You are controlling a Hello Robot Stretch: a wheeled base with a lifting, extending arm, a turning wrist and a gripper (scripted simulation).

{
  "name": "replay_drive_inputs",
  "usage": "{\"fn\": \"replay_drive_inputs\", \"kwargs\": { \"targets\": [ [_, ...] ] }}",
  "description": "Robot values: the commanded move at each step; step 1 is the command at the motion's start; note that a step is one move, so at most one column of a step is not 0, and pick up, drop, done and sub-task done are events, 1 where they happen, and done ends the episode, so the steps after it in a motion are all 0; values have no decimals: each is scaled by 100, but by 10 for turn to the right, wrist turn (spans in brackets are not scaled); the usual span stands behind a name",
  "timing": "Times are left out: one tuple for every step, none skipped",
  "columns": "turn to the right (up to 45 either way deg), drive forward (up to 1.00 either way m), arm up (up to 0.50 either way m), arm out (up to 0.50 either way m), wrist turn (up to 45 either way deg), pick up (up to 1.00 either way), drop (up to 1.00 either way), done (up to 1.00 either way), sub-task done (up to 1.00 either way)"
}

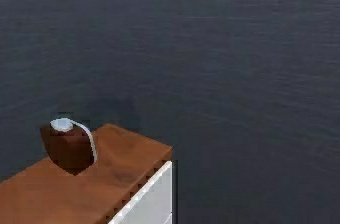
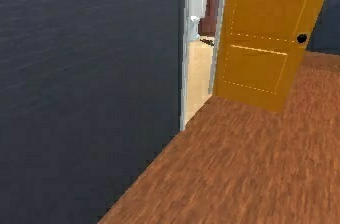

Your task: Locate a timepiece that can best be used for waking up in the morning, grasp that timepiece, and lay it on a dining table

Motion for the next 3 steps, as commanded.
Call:
{"fn": "replay_drive_inputs", "kwargs": {
  "targets": [
    [450,0,0,0,0,0,0,0,0],
    [450,0,0,0,0,0,0,0,0],
    [300,0,0,0,0,0,0,0,0]
  ]
}}
